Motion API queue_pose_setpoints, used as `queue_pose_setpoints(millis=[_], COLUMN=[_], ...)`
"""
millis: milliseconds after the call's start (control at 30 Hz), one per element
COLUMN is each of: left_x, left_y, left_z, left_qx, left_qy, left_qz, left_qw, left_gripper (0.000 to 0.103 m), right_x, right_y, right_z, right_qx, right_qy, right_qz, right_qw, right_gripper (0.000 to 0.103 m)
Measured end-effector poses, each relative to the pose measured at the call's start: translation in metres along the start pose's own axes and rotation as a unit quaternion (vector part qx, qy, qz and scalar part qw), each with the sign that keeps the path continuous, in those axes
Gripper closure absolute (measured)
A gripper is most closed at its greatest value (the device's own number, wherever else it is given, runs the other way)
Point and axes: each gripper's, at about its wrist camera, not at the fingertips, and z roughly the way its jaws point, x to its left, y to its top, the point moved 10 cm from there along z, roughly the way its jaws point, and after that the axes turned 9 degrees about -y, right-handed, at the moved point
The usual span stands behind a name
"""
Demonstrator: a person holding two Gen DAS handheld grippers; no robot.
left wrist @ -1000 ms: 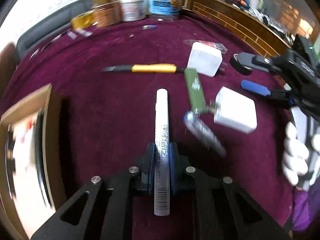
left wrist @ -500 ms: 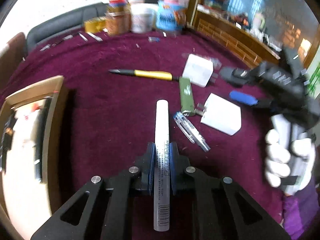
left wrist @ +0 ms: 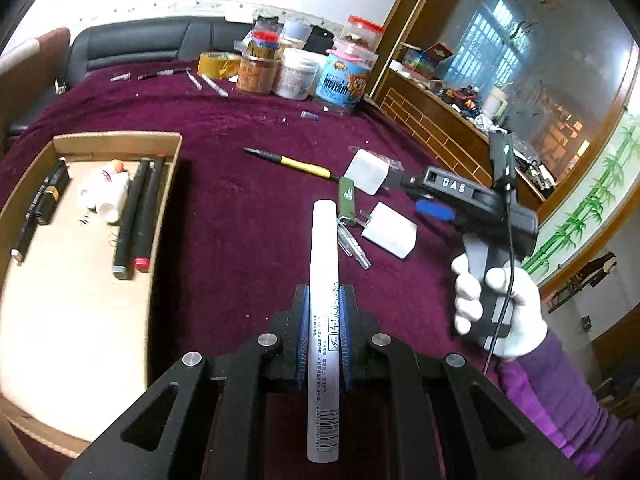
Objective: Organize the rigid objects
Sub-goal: 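Lift the white marker with the left tool while the right tool grasps the yellow pencil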
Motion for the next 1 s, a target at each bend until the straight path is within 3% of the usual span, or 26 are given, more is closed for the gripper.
queue_pose_setpoints(millis=[100,167,267,500,533,600,767,867,1000], left_x=[0.005,0.013,0.034,0.094,0.101,0.12,0.148,0.156,0.163], left_y=[0.004,0.008,0.009,0.008,0.007,0.006,0.01,0.009,0.006], left_z=[-0.01,-0.014,-0.026,-0.062,-0.065,-0.072,-0.079,-0.081,-0.079], left_qx=[-0.014,-0.023,-0.035,-0.06,-0.063,-0.07,-0.086,-0.09,-0.086], left_qy=[-0.003,-0.01,-0.013,0.015,0.018,0.024,0.026,0.024,0.024], left_qz=[-0.003,-0.015,-0.043,-0.083,-0.089,-0.103,-0.124,-0.132,-0.141], left_qw=[0.9999,0.9996,0.9984,0.9946,0.9939,0.9919,0.9883,0.9869,0.986], left_gripper=[0.092,0.092,0.092,0.092,0.092,0.092,0.092,0.092,0.092], right_x=[0.042,0.076,0.112,0.145,0.147,0.145,0.143,0.147,0.145], right_y=[0.014,0.021,0.02,0.013,0.01,0.003,-0.002,-0.015,-0.024], right_z=[-0.022,-0.019,0.014,0.088,0.095,0.11,0.11,0.101,0.094], right_qx=[-0.015,-0.003,0.048,0.095,0.102,0.123,0.151,0.176,0.152], right_qy=[0.014,0.008,-0.011,-0.075,-0.079,-0.084,-0.065,-0.047,-0.071], right_qz=[-0.064,-0.123,-0.194,-0.282,-0.29,-0.301,-0.289,-0.28,-0.285], right_qw=[0.998,0.992,0.98,0.952,0.948,0.942,0.943,0.942,0.944], right_gripper=[0.019,0.019,0.019,0.023,0.027,0.051,0.096,0.097,0.096])
